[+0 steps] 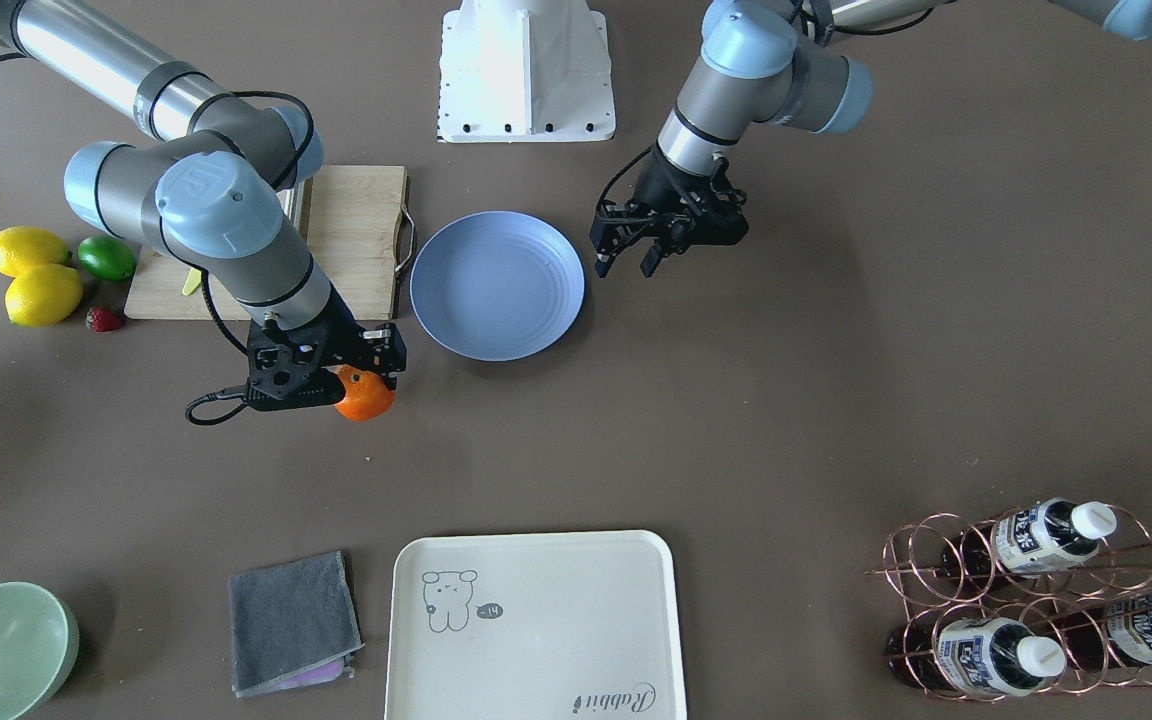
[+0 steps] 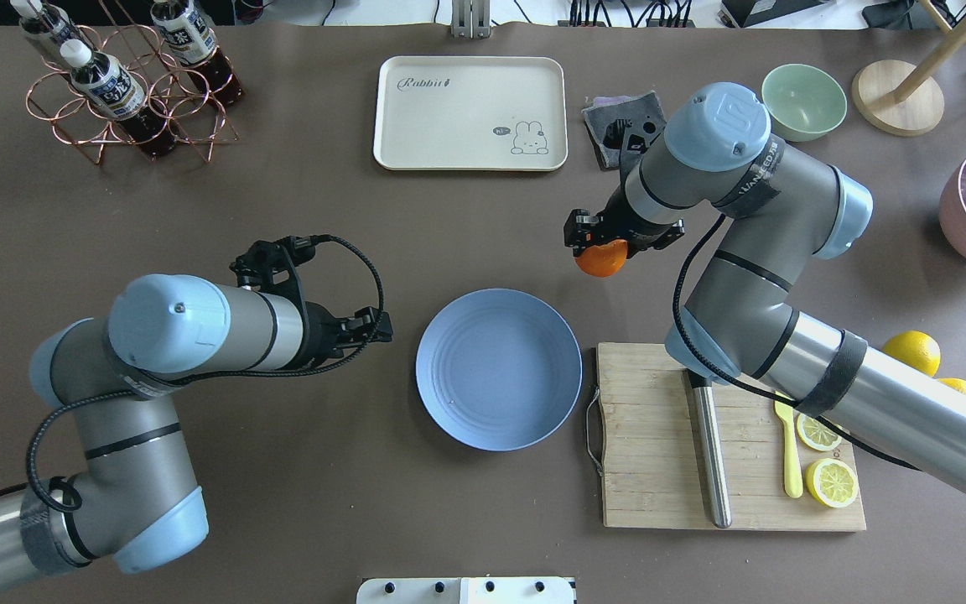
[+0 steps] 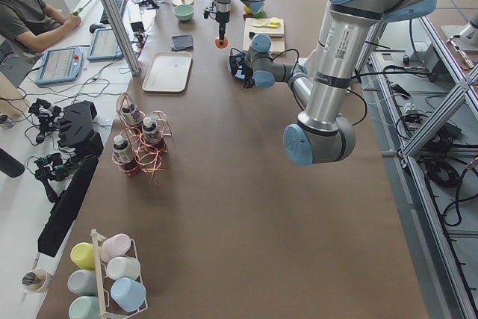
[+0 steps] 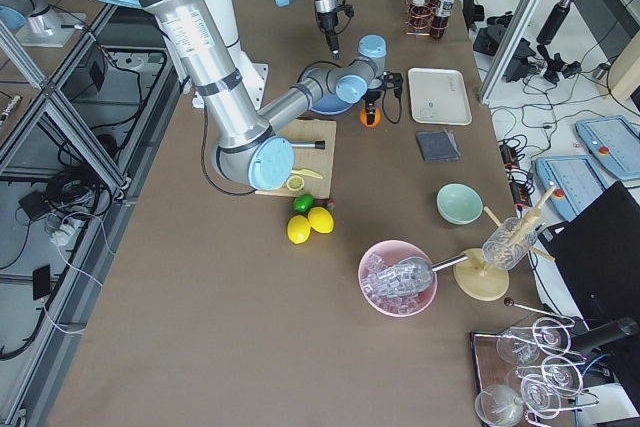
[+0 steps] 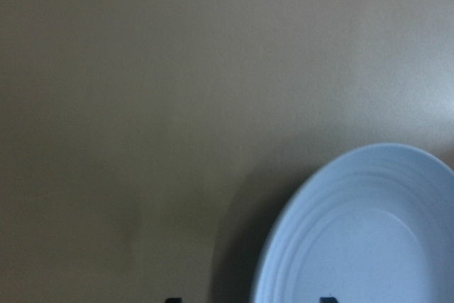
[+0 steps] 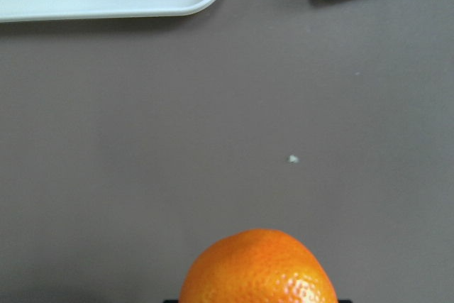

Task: Pick orange to plate
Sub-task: 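Carry the orange onto the plate, open right gripper while left arm withdraws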

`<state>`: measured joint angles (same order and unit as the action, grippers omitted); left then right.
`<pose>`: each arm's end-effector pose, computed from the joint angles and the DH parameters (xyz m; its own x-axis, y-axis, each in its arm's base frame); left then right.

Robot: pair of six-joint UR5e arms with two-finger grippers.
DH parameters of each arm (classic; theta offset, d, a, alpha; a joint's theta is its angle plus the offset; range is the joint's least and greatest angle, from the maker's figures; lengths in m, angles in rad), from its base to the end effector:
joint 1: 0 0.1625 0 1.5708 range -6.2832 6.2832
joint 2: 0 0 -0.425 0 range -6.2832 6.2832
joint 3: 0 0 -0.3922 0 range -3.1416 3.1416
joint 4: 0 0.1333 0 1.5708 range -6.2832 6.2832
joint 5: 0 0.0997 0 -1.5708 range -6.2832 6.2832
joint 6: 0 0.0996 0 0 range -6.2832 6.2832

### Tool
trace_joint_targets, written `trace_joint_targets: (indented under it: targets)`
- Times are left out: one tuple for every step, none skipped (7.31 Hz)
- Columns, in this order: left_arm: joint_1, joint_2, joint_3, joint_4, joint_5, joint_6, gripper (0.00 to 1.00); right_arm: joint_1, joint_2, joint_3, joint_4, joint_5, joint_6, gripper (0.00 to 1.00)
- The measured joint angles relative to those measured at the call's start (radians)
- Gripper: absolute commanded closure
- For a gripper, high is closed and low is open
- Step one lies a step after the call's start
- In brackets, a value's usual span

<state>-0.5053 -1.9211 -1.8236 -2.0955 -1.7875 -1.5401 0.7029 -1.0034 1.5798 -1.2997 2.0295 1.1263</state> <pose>0.4704 -0.3881 0.2908 0.3842 -0.1783 -0.9059 0.2911 0.9545 -0.0644 -0.4689 -0.5142 0.2915 0.5963 -0.0002 0.8028 -0.0775 0.9953 0.0578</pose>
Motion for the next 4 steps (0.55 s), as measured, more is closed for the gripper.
trace_joint_targets:
  targets:
    - [-0.071, 0.047, -0.018, -0.001, -0.069, 0.072, 0.21, -0.038, 0.015, 0.033, -0.008, -0.011, 0.079, 1.00]
    - [-0.138, 0.082, -0.026, -0.001, -0.134, 0.142, 0.21, -0.097, 0.034, 0.055, -0.026, -0.048, 0.149, 1.00]
    - [-0.189, 0.107, -0.028, -0.001, -0.179, 0.198, 0.20, -0.165, 0.052, 0.065, -0.045, -0.103, 0.194, 1.00]
    - [-0.219, 0.122, -0.027, -0.001, -0.200, 0.237, 0.18, -0.218, 0.063, 0.068, -0.054, -0.144, 0.219, 1.00]
